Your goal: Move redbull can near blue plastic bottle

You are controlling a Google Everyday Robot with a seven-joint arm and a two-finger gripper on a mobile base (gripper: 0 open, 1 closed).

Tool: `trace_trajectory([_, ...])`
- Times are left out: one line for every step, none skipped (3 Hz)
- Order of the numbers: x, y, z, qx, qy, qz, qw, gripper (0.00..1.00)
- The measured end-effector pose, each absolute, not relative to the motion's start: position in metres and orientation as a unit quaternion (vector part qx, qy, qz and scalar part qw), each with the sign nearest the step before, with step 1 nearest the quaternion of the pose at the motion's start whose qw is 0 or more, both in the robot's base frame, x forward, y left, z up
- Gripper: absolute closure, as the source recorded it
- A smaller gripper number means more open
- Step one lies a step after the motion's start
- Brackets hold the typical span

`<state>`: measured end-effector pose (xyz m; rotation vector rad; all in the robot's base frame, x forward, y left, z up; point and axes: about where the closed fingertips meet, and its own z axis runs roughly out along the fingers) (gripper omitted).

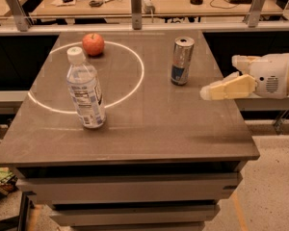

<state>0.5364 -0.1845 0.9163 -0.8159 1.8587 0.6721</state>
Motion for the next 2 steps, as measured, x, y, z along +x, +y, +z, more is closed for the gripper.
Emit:
trace_trajectory([0.567,-0.171,0.92,-0.316,0.739,0.273,0.529,0.0])
trace_trajectory([0.596,-0.163,0.922,-0.311,0.723,0.263,0.558,0.0])
